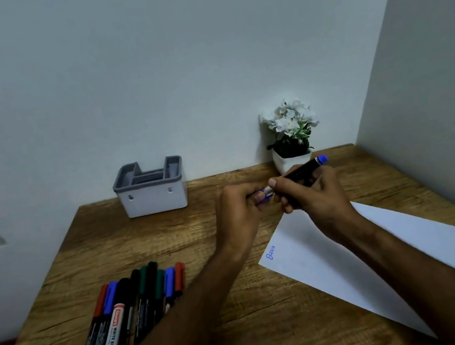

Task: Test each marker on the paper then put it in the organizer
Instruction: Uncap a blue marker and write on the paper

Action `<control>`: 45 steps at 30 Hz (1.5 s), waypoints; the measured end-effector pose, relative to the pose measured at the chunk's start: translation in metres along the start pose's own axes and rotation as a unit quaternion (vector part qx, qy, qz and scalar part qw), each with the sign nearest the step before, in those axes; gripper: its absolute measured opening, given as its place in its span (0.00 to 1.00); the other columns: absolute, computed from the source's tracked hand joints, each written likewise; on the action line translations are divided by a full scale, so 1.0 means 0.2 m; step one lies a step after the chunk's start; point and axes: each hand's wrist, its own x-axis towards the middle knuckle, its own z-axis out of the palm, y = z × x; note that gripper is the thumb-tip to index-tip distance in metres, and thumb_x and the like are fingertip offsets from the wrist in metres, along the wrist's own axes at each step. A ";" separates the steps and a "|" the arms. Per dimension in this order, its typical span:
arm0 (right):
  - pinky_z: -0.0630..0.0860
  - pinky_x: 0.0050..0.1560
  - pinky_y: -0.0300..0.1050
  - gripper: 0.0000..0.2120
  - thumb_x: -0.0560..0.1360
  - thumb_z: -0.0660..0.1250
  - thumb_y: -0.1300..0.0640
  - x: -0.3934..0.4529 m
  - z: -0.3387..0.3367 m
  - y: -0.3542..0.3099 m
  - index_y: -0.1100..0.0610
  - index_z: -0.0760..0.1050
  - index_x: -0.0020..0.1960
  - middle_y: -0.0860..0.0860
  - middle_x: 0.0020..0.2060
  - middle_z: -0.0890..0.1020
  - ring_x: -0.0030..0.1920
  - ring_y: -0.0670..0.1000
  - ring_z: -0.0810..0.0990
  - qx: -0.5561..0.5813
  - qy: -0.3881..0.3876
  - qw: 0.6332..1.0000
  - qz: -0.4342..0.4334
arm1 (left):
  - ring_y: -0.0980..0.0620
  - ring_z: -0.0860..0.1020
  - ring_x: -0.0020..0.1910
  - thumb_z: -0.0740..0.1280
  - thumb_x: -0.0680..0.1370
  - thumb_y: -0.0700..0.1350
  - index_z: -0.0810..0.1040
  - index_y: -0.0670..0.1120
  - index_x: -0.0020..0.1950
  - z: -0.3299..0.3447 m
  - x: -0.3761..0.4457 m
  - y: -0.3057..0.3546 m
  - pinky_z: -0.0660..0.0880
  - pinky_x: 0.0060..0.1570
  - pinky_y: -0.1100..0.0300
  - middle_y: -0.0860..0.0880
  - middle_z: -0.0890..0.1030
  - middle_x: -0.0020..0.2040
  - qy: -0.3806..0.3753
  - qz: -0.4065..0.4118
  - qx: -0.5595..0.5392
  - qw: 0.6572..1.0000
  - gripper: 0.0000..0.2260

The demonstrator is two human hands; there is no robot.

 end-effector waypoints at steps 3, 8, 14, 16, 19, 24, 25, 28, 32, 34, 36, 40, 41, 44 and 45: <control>0.75 0.29 0.42 0.09 0.77 0.73 0.65 0.00 0.03 0.02 0.72 0.81 0.44 0.61 0.31 0.81 0.28 0.50 0.78 0.014 0.007 1.000 0.006 | 0.63 0.80 0.36 0.68 0.76 0.33 0.86 0.43 0.48 -0.03 0.00 -0.01 0.80 0.38 0.62 0.57 0.83 0.36 0.012 0.007 0.029 0.999 0.09; 0.75 0.33 0.43 0.10 0.77 0.73 0.63 0.02 0.07 0.04 0.72 0.81 0.48 0.63 0.36 0.82 0.33 0.52 0.78 0.032 -0.028 0.997 0.065 | 0.65 0.80 0.38 0.72 0.73 0.37 0.87 0.47 0.47 -0.13 0.04 -0.01 0.78 0.41 0.66 0.55 0.85 0.39 0.005 -0.034 0.069 0.997 0.07; 0.79 0.33 0.41 0.04 0.75 0.74 0.63 0.10 0.10 0.00 0.65 0.84 0.47 0.61 0.38 0.85 0.33 0.51 0.80 0.083 0.020 0.989 0.117 | 0.57 0.82 0.35 0.76 0.66 0.38 0.86 0.49 0.39 -0.30 0.09 -0.05 0.80 0.40 0.62 0.53 0.85 0.35 0.059 -0.090 0.065 0.992 0.06; 0.80 0.34 0.41 0.05 0.74 0.76 0.65 0.11 0.10 0.01 0.66 0.84 0.48 0.61 0.39 0.85 0.35 0.52 0.81 0.056 0.020 0.992 0.113 | 0.57 0.82 0.37 0.77 0.67 0.37 0.85 0.49 0.38 -0.35 0.09 -0.06 0.79 0.41 0.64 0.53 0.84 0.35 0.074 -0.110 0.036 0.991 0.08; 0.81 0.36 0.42 0.06 0.72 0.78 0.65 0.11 0.14 0.04 0.67 0.85 0.47 0.61 0.38 0.86 0.36 0.53 0.83 -0.042 -0.011 0.994 0.096 | 0.54 0.82 0.41 0.74 0.70 0.32 0.85 0.44 0.44 -0.41 0.11 -0.06 0.78 0.43 0.64 0.48 0.85 0.41 0.118 -0.171 -0.135 0.969 0.08; 0.83 0.39 0.46 0.04 0.72 0.79 0.62 0.15 0.32 0.13 0.61 0.85 0.45 0.54 0.33 0.87 0.33 0.48 0.85 -0.201 -0.071 0.976 0.044 | 0.54 0.84 0.42 0.74 0.74 0.38 0.85 0.41 0.52 -0.41 0.14 -0.08 0.79 0.43 0.64 0.45 0.86 0.45 0.147 -0.182 -0.184 0.955 0.08; 0.83 0.40 0.47 0.04 0.73 0.79 0.61 0.17 0.36 0.14 0.59 0.85 0.45 0.52 0.33 0.87 0.33 0.47 0.85 -0.217 -0.073 0.973 0.031 | 0.56 0.84 0.42 0.74 0.74 0.40 0.85 0.41 0.52 -0.41 0.15 -0.09 0.79 0.42 0.65 0.45 0.86 0.45 0.151 -0.173 -0.148 0.962 0.08; 0.84 0.44 0.48 0.04 0.73 0.79 0.56 0.26 0.49 0.16 0.55 0.86 0.46 0.49 0.36 0.88 0.38 0.48 0.87 -0.253 -0.063 0.965 -0.018 | 0.56 0.83 0.46 0.74 0.74 0.40 0.84 0.42 0.55 -0.44 0.20 -0.11 0.80 0.48 0.63 0.48 0.86 0.48 0.157 -0.140 -0.056 0.976 0.10; 0.82 0.50 0.38 0.09 0.75 0.77 0.54 0.39 0.65 0.11 0.57 0.87 0.52 0.50 0.44 0.89 0.44 0.43 0.86 -0.282 -0.066 0.954 -0.078 | 0.62 0.82 0.40 0.73 0.74 0.39 0.84 0.42 0.54 -0.54 0.33 -0.06 0.78 0.44 0.69 0.50 0.85 0.44 0.167 -0.078 0.011 0.983 0.09; 0.83 0.54 0.42 0.11 0.76 0.75 0.54 0.46 0.70 0.08 0.57 0.87 0.55 0.51 0.47 0.89 0.47 0.44 0.87 -0.276 -0.061 0.955 -0.092 | 0.63 0.81 0.38 0.74 0.74 0.39 0.84 0.42 0.53 -0.60 0.41 -0.04 0.75 0.42 0.74 0.51 0.85 0.44 0.181 -0.065 0.052 0.980 0.09; 0.83 0.56 0.44 0.11 0.76 0.75 0.56 0.51 0.74 0.07 0.57 0.86 0.57 0.52 0.49 0.89 0.49 0.45 0.87 -0.282 -0.054 0.953 -0.096 | 0.56 0.83 0.44 0.75 0.74 0.41 0.84 0.43 0.54 -0.63 0.49 -0.04 0.78 0.51 0.64 0.48 0.86 0.48 0.190 -0.064 0.091 0.976 0.10; 0.82 0.58 0.44 0.11 0.76 0.75 0.57 0.55 0.75 0.08 0.58 0.86 0.58 0.54 0.51 0.88 0.51 0.47 0.86 -0.299 -0.035 0.948 -0.102 | 0.49 0.83 0.49 0.75 0.74 0.42 0.84 0.41 0.54 -0.66 0.57 -0.08 0.78 0.57 0.53 0.44 0.86 0.50 0.189 -0.075 0.130 0.971 0.11; 0.82 0.58 0.43 0.11 0.77 0.75 0.57 0.55 0.75 0.09 0.58 0.85 0.58 0.54 0.52 0.88 0.51 0.48 0.86 -0.304 -0.032 0.947 -0.100 | 0.49 0.83 0.49 0.74 0.74 0.42 0.84 0.41 0.54 -0.65 0.58 -0.10 0.78 0.57 0.54 0.44 0.86 0.50 0.182 -0.082 0.141 0.970 0.10; 0.80 0.55 0.39 0.12 0.77 0.74 0.58 0.53 0.71 0.13 0.58 0.85 0.59 0.54 0.53 0.88 0.50 0.46 0.84 -0.311 -0.030 0.946 -0.089 | 0.48 0.83 0.51 0.75 0.74 0.44 0.84 0.41 0.55 -0.64 0.57 -0.19 0.77 0.55 0.56 0.43 0.85 0.52 0.136 -0.114 0.195 0.965 0.12; 0.80 0.55 0.39 0.12 0.77 0.74 0.59 0.51 0.70 0.14 0.58 0.85 0.59 0.54 0.53 0.88 0.50 0.46 0.84 -0.312 -0.029 0.946 -0.085 | 0.48 0.82 0.51 0.75 0.73 0.45 0.84 0.42 0.55 -0.64 0.56 -0.22 0.76 0.53 0.57 0.43 0.85 0.52 0.121 -0.120 0.221 0.960 0.12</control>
